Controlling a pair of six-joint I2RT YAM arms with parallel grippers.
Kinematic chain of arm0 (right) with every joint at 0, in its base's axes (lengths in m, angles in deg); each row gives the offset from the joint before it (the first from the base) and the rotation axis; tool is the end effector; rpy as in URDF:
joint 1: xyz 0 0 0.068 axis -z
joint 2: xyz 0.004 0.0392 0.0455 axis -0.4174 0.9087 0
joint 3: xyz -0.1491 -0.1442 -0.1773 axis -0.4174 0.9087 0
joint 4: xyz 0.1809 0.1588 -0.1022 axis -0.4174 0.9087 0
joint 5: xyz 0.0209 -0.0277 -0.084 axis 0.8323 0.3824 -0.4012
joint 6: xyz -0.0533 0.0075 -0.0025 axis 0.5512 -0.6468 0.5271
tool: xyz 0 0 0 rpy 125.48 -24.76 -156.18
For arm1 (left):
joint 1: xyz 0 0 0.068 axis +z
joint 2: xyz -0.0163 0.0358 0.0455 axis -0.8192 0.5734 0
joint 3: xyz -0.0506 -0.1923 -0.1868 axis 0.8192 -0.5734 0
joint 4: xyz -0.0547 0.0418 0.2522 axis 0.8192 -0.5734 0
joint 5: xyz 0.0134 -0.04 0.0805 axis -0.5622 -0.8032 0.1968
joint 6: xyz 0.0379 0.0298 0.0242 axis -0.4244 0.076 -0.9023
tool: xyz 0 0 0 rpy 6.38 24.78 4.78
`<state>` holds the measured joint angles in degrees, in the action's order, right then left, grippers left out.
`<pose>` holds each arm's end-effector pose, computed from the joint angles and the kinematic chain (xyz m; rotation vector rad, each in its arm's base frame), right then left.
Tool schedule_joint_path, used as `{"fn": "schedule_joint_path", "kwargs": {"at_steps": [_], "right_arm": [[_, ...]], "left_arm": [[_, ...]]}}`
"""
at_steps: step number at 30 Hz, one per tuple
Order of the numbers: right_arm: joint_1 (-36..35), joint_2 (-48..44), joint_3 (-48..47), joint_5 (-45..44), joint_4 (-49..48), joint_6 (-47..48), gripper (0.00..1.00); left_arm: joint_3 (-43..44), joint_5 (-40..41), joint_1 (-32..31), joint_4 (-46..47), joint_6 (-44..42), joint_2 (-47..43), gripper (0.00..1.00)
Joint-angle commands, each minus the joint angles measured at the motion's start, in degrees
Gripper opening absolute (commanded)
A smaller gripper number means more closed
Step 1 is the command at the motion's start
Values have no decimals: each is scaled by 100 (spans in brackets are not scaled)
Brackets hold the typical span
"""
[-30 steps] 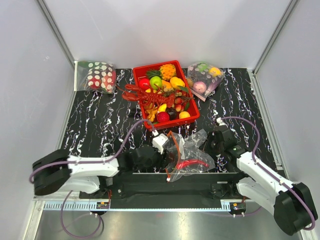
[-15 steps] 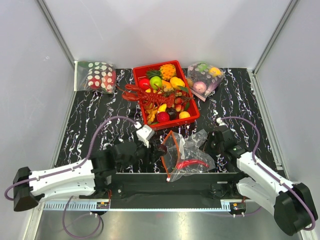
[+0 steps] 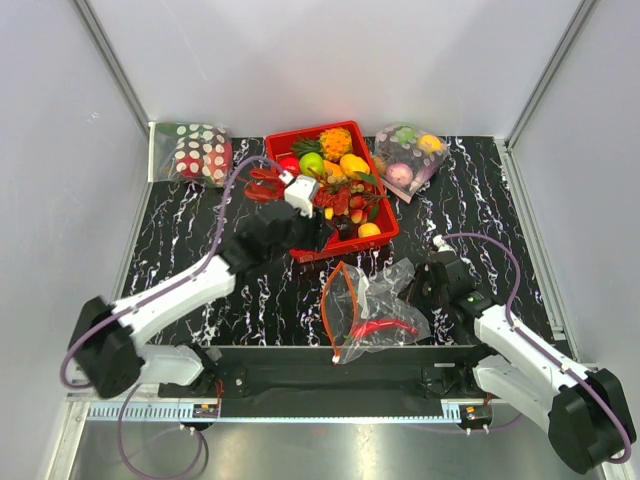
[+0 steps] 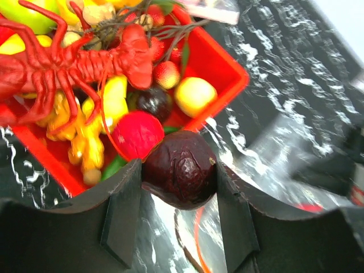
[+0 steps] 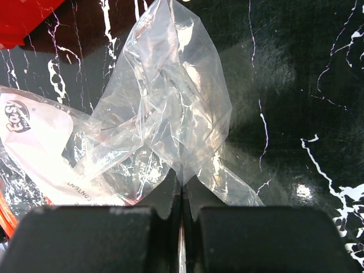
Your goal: Open the zip-top bag and remove the fake food
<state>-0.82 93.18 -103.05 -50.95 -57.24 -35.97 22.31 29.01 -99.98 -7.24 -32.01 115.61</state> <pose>0.1559 0.0771 0.1781 0.2206 2.4558 0.5840 0.2044 -0.1991 0.3042 0.4097 1.9588 -0.6097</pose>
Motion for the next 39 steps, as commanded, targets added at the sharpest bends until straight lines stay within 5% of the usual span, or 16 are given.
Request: {"fn": "schedule_joint_path", "kwargs": {"at_steps": [1,5,23,27,28,32,39], "right_arm": [[-17,-82,-139,12,-145,76,0],[-8,-117,-95,3,-136,85,0],[-8,305,-139,285,-497,85,0],[-17,244,-147,284,-426,93,0],[-8,235,-147,267,-391,85,0],[-17,173,-139,276,-365,67,0],[-8,164,-139,302,-356,85,0]], "left_arm": [[924,-221,155,147,-341,825,34],[1078,44,357,14,-254,1407,34],[40,642,832,383,-69,1495,39],[137,668,850,348,-104,1627,54],[172,650,858,340,-104,1688,66],[172,615,867,348,-104,1750,85],[137,615,867,401,-183,1513,91]]}}
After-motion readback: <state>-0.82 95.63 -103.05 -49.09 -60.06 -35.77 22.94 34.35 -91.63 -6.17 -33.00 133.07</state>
